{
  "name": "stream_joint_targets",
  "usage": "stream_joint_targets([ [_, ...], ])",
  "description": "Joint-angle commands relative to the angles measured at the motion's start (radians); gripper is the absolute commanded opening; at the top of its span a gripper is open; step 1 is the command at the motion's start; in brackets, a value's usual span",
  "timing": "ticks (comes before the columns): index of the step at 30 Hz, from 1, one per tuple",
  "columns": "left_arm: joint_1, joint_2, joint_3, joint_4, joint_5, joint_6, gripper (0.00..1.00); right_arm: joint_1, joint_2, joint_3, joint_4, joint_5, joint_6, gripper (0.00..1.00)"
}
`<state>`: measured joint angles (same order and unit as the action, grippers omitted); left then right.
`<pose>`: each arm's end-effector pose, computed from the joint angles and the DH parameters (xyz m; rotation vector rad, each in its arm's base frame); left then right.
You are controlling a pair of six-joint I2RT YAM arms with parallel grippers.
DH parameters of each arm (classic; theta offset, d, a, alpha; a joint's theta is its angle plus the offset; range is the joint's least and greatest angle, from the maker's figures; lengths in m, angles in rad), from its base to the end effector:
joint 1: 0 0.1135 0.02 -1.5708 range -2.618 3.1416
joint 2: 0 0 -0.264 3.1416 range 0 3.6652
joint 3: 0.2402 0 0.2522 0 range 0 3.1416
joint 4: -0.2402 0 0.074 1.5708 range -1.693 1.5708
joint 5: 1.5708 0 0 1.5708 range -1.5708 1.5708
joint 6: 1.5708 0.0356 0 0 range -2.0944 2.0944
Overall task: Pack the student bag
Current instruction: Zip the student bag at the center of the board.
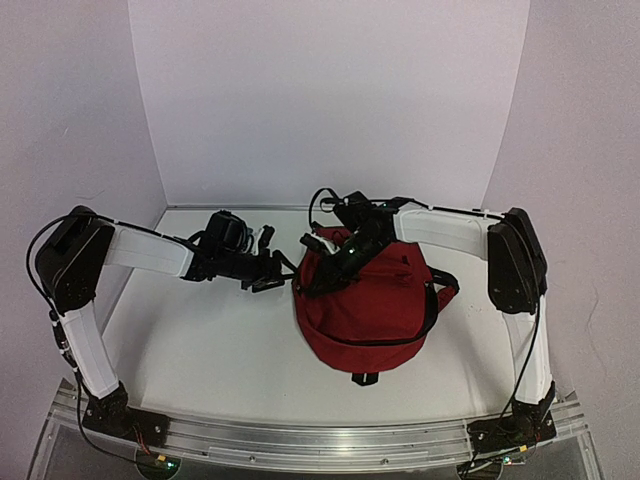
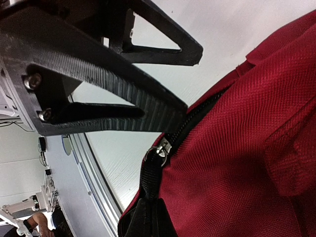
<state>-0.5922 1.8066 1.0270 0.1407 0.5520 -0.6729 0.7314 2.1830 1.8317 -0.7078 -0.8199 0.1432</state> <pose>0.3064 -0.2286 0.1785 0.2444 2.4086 -1.2601 0.3328 0.3336 0.2159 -1.0792 2.5017 1.3656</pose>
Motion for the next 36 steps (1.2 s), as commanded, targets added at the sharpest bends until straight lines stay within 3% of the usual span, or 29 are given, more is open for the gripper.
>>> stream_joint_targets([
  [1,0.003,0.047,0.067,0.105,0.068,-0.057,0.64,0.021,-0.062,-0.017,0.002,-0.019,-0.012,0.00],
  [7,-0.010,0.115,0.111,0.156,0.095,-0.094,0.53,0.030,-0.068,-0.011,0.001,-0.012,-0.013,0.00],
  [10,-0.012,0.124,0.119,0.157,0.086,-0.100,0.31,0.029,-0.081,-0.019,0.001,-0.007,-0.015,0.00],
  [12,-0.011,0.119,0.118,0.146,0.064,-0.100,0.09,0.030,-0.095,-0.032,0.001,-0.003,-0.018,0.00],
  [14,-0.005,0.108,0.118,0.119,0.025,-0.097,0.01,0.030,-0.114,-0.054,0.000,0.000,-0.024,0.00],
  [23,0.036,0.101,0.147,0.048,-0.082,-0.103,0.00,0.029,-0.257,-0.256,-0.017,-0.035,-0.071,0.00],
  [36,0.126,0.124,0.178,0.006,-0.076,-0.096,0.00,0.030,-0.469,-0.434,-0.181,-0.088,-0.228,0.00],
])
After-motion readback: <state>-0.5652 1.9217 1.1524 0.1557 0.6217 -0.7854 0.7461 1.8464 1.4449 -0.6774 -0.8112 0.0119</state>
